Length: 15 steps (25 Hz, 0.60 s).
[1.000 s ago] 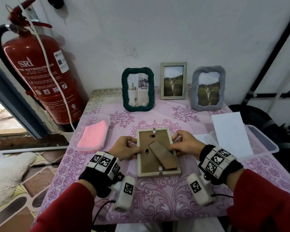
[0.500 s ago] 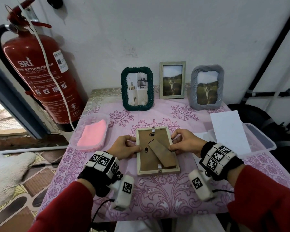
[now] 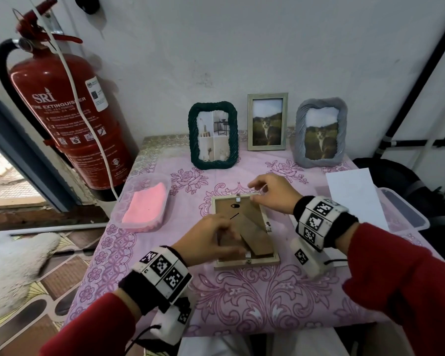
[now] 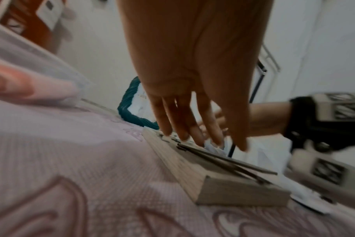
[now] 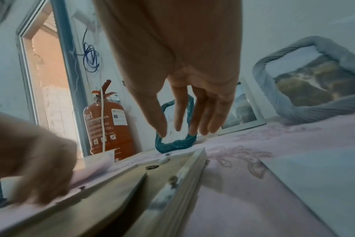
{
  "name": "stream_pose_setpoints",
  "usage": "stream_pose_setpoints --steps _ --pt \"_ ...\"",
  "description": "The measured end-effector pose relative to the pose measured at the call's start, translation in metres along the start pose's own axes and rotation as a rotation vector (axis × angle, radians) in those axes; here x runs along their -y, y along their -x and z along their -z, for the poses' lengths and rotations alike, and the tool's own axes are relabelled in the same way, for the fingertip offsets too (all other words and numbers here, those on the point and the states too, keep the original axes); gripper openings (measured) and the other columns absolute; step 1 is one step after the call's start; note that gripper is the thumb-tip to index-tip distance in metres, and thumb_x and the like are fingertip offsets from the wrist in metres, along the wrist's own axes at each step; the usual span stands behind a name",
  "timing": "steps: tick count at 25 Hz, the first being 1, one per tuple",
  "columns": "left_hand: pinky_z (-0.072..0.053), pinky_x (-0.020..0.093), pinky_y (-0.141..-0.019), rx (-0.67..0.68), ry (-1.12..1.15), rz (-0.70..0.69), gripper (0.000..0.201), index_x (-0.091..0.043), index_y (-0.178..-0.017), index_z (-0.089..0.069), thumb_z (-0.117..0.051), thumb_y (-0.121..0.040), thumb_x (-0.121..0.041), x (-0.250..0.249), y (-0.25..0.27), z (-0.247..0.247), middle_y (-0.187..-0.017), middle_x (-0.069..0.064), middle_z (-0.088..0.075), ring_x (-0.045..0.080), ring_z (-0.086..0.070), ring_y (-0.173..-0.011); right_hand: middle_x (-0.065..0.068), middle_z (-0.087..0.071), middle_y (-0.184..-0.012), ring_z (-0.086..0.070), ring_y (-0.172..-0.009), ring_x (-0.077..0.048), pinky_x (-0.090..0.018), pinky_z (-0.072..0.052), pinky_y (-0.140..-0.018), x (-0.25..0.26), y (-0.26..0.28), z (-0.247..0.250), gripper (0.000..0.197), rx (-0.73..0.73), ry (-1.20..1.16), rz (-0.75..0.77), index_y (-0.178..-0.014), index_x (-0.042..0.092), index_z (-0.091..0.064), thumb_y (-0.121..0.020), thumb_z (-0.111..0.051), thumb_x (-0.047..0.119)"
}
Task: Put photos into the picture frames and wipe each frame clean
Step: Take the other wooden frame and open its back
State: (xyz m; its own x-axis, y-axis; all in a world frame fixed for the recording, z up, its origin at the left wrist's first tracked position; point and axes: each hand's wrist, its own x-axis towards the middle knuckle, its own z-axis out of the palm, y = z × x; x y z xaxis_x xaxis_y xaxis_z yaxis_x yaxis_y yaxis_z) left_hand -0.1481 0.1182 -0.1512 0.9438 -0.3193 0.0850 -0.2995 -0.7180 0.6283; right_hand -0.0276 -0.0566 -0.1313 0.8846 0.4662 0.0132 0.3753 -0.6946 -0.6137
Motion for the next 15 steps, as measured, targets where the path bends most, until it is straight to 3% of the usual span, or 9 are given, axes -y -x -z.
stream_pose_setpoints --steps 2,4,7,10,15 --pt "-0.042 0.022 -0.084 0.132 -0.086 -0.032 0.034 -0.017 -0.093 -0.069 -0.078 -0.07 -0.039 -0.003 0.002 -0.002 -0.095 -0.003 -0.061 0.01 -0.054 -0.09 -0.011 -0.066 -0.112 -0.06 -0.102 -0.019 -0.02 -0.044 -0.084 0.004 -0.01 -0.002 0.035 0.084 0.025 0.023 -0.115 0.007 -0.065 -0.081 -0.07 0.017" --pt "-0.037 0.029 -0.092 0.185 -0.173 -0.001 0.039 -0.028 -0.104 -0.068 -0.075 -0.071 -0.047 -0.002 0.002 -0.003 -0.107 -0.005 -0.057 0.011 -0.049 -0.102 -0.01 -0.069 -0.108 -0.063 -0.098 -0.019 -0.024 -0.047 -0.086 0.007 -0.018 -0.006 0.036 0.134 0.112 0.034 -0.112 0.009 -0.067 -0.08 -0.072 0.026" --pt "-0.031 0.032 -0.095 0.254 -0.168 0.046 0.04 -0.037 -0.113 -0.061 -0.069 -0.076 -0.049 -0.003 0.004 -0.003 -0.115 -0.007 -0.048 0.011 -0.039 -0.112 -0.005 -0.07 -0.099 -0.064 -0.093 -0.02 -0.032 -0.052 -0.084 0.01 -0.027 -0.013 0.035 0.096 0.286 0.034 -0.102 0.017 -0.069 -0.077 -0.072 0.042" --pt "-0.027 0.034 -0.097 0.284 -0.132 0.074 0.039 -0.037 -0.116 -0.059 -0.068 -0.079 -0.045 -0.006 0.005 -0.003 -0.118 -0.007 -0.045 0.011 -0.035 -0.117 0.0 -0.071 -0.094 -0.064 -0.091 -0.019 -0.029 -0.05 -0.076 0.011 -0.033 -0.016 0.036 0.06 0.366 0.001 -0.093 0.023 -0.07 -0.073 -0.071 0.053" --pt "-0.025 0.037 -0.099 0.277 -0.126 0.105 0.038 -0.035 -0.115 -0.06 -0.068 -0.079 -0.043 -0.008 0.005 -0.004 -0.119 -0.006 -0.044 0.012 -0.033 -0.12 0.003 -0.072 -0.095 -0.065 -0.092 -0.018 -0.026 -0.047 -0.071 0.011 -0.039 -0.023 0.03 0.04 0.406 -0.021 -0.086 0.023 -0.072 -0.071 -0.074 0.049"
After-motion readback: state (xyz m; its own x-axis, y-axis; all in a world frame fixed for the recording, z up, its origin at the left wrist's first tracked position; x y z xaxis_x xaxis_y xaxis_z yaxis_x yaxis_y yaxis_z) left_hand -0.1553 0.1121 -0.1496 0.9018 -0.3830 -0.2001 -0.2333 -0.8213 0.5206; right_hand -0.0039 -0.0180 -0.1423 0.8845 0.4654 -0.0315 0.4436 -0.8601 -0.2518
